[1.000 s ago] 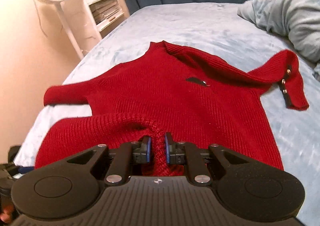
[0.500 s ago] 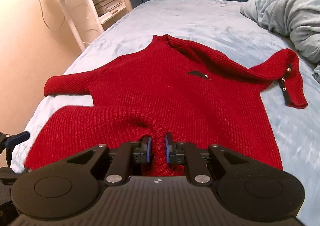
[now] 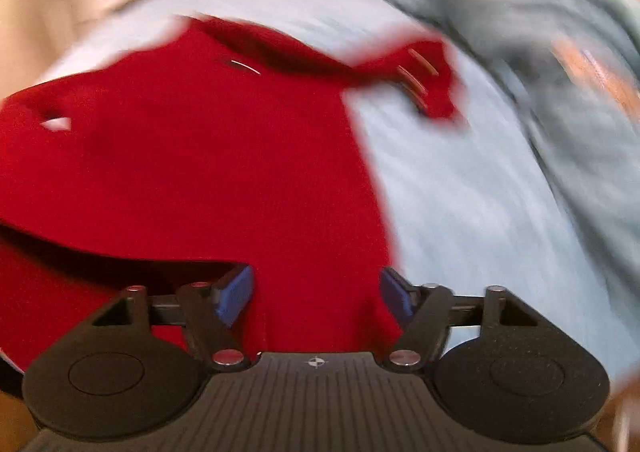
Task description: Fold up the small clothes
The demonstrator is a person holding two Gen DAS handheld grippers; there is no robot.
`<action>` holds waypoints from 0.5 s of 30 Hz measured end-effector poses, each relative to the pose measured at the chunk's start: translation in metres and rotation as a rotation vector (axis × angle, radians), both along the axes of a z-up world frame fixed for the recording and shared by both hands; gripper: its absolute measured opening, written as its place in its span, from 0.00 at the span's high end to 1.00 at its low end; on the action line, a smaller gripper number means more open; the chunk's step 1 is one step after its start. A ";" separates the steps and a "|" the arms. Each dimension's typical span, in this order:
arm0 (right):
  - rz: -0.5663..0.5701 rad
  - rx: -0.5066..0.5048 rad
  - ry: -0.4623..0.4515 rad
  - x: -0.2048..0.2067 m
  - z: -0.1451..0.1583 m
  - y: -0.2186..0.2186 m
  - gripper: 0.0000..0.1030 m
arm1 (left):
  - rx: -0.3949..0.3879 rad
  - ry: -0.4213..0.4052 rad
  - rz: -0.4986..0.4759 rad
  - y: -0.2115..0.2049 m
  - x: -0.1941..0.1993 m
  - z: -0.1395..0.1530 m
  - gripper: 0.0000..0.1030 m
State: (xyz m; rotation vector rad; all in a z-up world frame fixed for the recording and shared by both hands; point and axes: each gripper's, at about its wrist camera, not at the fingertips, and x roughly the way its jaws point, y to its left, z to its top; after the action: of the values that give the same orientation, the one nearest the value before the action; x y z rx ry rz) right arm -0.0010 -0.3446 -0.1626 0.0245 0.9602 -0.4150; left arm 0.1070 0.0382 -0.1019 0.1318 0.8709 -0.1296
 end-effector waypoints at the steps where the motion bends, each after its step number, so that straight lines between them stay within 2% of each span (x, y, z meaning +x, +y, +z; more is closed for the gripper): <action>1: -0.059 0.015 -0.004 -0.013 0.000 -0.009 0.38 | -0.001 0.001 0.009 0.001 0.002 0.002 0.92; 4: -0.153 0.045 -0.038 -0.052 0.002 -0.018 0.38 | 0.004 0.012 0.021 0.005 0.003 0.002 0.92; 8: -0.144 0.098 -0.045 -0.076 0.003 0.001 0.36 | 0.011 0.033 0.030 0.005 -0.003 -0.001 0.92; 11: -0.038 0.110 0.028 -0.067 -0.007 0.030 0.31 | -0.016 0.037 0.046 0.007 -0.004 0.007 0.92; 13: 0.016 0.038 0.092 -0.053 -0.017 0.046 0.30 | -0.034 0.039 0.059 0.010 0.000 0.015 0.92; 15: -0.021 -0.051 0.187 -0.038 -0.030 0.045 0.30 | -0.028 0.031 0.067 0.012 0.003 0.022 0.92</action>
State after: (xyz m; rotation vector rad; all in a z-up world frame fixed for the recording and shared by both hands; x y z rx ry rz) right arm -0.0385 -0.2992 -0.1922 -0.0510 1.1344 -0.4668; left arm 0.1095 0.0502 -0.0804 0.0743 0.9028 -0.0820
